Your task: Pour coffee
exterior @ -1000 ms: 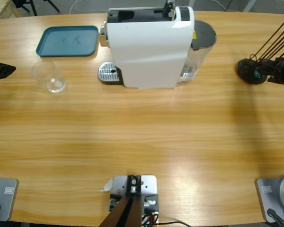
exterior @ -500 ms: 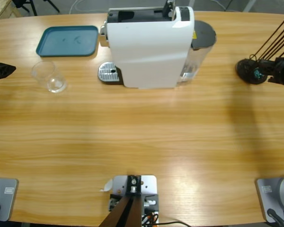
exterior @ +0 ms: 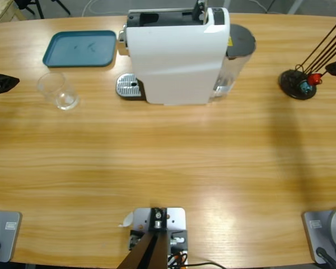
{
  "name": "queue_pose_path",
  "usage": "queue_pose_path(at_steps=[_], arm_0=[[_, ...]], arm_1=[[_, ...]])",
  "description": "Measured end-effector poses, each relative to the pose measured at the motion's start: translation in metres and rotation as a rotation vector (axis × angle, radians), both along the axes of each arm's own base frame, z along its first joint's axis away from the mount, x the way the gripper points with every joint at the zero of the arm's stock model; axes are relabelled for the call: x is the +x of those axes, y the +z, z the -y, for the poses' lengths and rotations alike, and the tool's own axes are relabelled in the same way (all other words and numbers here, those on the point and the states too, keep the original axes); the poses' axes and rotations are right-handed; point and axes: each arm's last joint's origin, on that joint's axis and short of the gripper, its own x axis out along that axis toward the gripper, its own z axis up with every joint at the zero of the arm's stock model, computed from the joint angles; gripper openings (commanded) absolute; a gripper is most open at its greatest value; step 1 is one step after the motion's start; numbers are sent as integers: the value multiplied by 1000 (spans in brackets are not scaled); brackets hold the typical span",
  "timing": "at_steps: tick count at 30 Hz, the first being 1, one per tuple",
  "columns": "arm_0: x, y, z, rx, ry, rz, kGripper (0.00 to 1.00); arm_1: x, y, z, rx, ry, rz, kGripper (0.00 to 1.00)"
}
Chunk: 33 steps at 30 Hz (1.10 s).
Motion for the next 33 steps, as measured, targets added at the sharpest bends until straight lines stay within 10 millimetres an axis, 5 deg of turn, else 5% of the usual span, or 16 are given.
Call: queue_pose_path(at_steps=[8,21,33], arm_0=[[0,0,1,-10,-8,4,968],[0,0,1,-12,-9,5,964],[0,0,1,-12,-9,5,964]], arm_1=[[7,-22,-1,-14,-1,-85,977],[19,-33,2,-89,-82,-127,766],[37,-40,-1,-81,-88,-90,756]])
